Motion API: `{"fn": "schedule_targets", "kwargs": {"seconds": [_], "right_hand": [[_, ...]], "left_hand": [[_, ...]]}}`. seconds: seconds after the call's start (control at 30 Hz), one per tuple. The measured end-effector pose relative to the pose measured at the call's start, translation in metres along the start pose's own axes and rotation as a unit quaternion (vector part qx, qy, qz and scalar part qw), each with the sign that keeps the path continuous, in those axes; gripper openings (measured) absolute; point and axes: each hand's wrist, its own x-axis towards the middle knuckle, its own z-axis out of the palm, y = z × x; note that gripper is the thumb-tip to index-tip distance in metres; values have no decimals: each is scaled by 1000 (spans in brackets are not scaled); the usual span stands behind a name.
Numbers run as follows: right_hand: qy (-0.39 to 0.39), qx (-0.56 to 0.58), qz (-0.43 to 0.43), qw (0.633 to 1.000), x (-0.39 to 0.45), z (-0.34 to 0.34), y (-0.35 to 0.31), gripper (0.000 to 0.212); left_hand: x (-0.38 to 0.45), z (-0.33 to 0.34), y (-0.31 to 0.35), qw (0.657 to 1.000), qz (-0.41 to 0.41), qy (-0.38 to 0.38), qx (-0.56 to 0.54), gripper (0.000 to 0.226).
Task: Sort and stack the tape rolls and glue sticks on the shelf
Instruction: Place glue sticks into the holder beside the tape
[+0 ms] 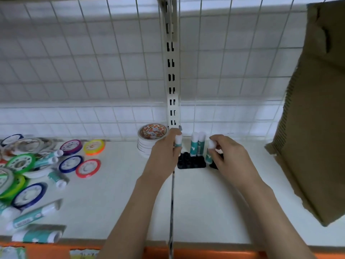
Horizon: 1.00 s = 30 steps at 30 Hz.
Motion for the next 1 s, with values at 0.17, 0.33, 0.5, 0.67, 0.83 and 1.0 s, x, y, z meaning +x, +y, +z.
{"fn": "schedule_targets", "kwargs": {"seconds": [0.17, 0.33, 0.5, 0.67, 0.83, 1.0], "right_hand": [[-10, 6, 5, 1000, 4, 0, 4, 25], [-2, 13, -6, 1000, 9, -4, 5, 22], [7, 37, -29, 999, 16, -4, -4, 25], [-1, 17, -64, 998, 33, 0, -12, 25], [-5, 6, -93, 996, 48, 4, -22, 27], [8, 31, -99, 995, 55, 9, -30, 26]], "left_hand": [[15, 10, -1, 1000, -24, -9, -2, 30], [16, 16, -7, 999, -30, -15, 16, 29], [15, 19, -14, 998, -61, -8, 6, 29], [11, 20, -16, 998, -56, -11, 2, 27], [10, 20, -9, 999, -33, -29, 27, 34], [5, 20, -9, 999, -22, -22, 35, 49]]}}
